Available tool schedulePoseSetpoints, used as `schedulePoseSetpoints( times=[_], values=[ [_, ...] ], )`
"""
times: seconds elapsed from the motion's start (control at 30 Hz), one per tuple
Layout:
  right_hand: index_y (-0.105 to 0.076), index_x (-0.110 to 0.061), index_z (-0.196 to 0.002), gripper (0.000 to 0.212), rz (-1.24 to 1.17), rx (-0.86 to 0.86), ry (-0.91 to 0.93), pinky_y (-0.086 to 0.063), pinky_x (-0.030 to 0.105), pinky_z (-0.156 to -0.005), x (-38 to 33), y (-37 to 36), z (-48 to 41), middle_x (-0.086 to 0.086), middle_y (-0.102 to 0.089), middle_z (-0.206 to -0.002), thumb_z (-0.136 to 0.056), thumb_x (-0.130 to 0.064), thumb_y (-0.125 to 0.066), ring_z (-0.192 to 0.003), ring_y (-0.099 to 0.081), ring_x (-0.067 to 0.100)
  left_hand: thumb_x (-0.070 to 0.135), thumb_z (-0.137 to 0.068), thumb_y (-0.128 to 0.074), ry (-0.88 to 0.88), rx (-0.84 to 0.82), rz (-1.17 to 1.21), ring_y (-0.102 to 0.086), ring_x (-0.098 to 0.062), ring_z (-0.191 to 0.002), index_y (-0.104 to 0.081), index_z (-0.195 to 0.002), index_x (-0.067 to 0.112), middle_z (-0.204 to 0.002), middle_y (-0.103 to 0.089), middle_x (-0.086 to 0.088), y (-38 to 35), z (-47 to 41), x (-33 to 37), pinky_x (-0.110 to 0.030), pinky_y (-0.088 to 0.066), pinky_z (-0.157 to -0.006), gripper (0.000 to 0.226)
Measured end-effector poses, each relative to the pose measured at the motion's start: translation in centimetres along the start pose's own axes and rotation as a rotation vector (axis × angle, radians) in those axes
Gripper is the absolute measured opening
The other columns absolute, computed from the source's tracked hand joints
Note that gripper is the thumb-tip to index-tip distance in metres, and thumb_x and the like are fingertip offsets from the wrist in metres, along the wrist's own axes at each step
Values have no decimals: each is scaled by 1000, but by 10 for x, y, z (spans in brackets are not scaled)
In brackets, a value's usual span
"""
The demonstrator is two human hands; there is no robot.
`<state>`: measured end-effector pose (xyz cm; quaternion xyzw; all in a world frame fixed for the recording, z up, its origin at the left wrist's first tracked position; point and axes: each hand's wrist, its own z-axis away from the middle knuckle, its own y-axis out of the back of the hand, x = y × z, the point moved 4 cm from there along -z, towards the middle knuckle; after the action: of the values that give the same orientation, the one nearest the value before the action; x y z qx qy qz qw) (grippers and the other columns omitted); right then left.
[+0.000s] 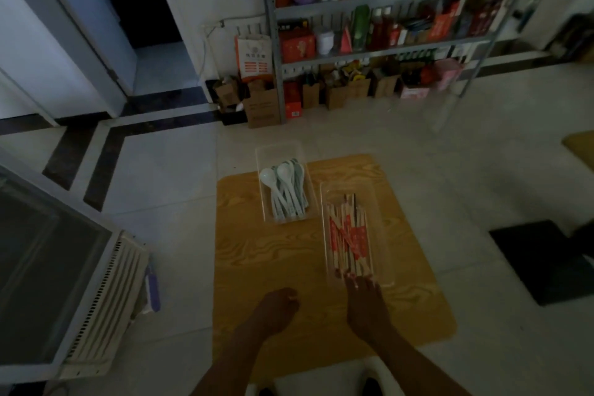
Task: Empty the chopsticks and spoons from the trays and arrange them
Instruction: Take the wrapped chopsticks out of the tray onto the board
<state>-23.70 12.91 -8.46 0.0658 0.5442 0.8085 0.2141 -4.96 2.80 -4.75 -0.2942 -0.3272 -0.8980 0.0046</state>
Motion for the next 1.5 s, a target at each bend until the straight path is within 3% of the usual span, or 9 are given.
schedulePoseSetpoints(
  times=[0.13, 0.23, 0.33, 0.5, 0.73, 0.9, 1.03, 1.2, 1.5],
  values=[
    [-70, -10, -116, 93, -87, 59, -28, -59, 48, -71, -12, -39, 24, 9, -73, -105, -25, -17, -89, -89, -73, 31, 32, -102, -43, 14, -7, 100, -59, -23, -111, -45, -141, 14, -136, -53, -8, -18, -1, 11, -26, -46, -82, 43],
    [-53, -16, -136, 74, -97, -4, 55, -54, 50, -89, -34, -49, 53, 8, -62, -131, -64, -16, -69, -113, -65, 32, 30, -101, -43, 38, -6, 223, -60, -16, -90, -45, -137, 14, -132, -55, -8, -34, -3, 7, -21, -48, -68, 39],
    [-18, -19, -156, 77, -115, -47, 75, -21, 52, -118, -48, -61, 72, 6, -24, -160, -82, -7, -37, -145, -26, 34, 31, -97, -52, 117, 18, 413, -59, -11, -76, -56, -117, 19, -116, -64, -9, -48, -4, 1, -17, -49, -62, 25],
    [-46, -16, -136, 88, -205, 67, 208, -54, 44, -92, -53, -72, 88, 3, -62, -121, -54, -5, -74, -107, -62, 26, 9, -91, -55, 255, 87, 441, -62, -20, -66, -57, -91, 13, -87, -66, -11, -62, -5, -16, -30, -53, -58, 5],
    [-63, -36, -108, 50, -110, -38, 264, -54, 20, -68, -40, -71, 85, -13, -67, -89, -62, -28, -80, -78, -68, 10, -2, -89, -52, 344, -12, 558, -61, -22, -61, -54, -88, 7, -79, -63, -14, -72, 7, -49, -28, -51, -51, 9],
    [-55, -38, -134, 42, -2, -103, 308, -47, 30, -94, -57, -66, 69, -3, -61, -128, -92, -33, -54, -116, -59, 19, 4, -92, -49, 345, 5, 607, -68, -27, -76, -56, -101, 4, -94, -66, -16, -67, 6, -73, -36, -60, -62, 12],
    [-70, -46, -108, 42, -39, -150, 329, -53, 16, -66, -66, -68, 64, -15, -72, -96, -67, -39, -74, -82, -70, 5, 5, -91, -50, 344, -14, 576, -64, -18, -63, -57, -109, -4, -88, -65, -14, -59, 15, -84, -23, -51, -48, 21],
    [-59, -23, -134, 39, -192, -245, 320, -41, 28, -102, -66, -57, 47, 6, -57, -135, -95, -28, -56, -124, -53, 22, 4, -91, -45, 331, 7, 572, -60, -14, -69, -60, -102, 3, -92, -64, -13, -56, 18, -84, -15, -45, -43, 18],
    [-35, -9, -147, 55, -353, -39, 91, -52, 38, -87, -76, -18, -23, 11, -50, -137, -99, -33, -46, -111, -58, 27, 13, -91, -61, 306, 234, 572, -57, -15, -81, -56, -96, 12, -93, -62, -5, -54, 18, -67, -20, -46, -68, 7]
  ],
)
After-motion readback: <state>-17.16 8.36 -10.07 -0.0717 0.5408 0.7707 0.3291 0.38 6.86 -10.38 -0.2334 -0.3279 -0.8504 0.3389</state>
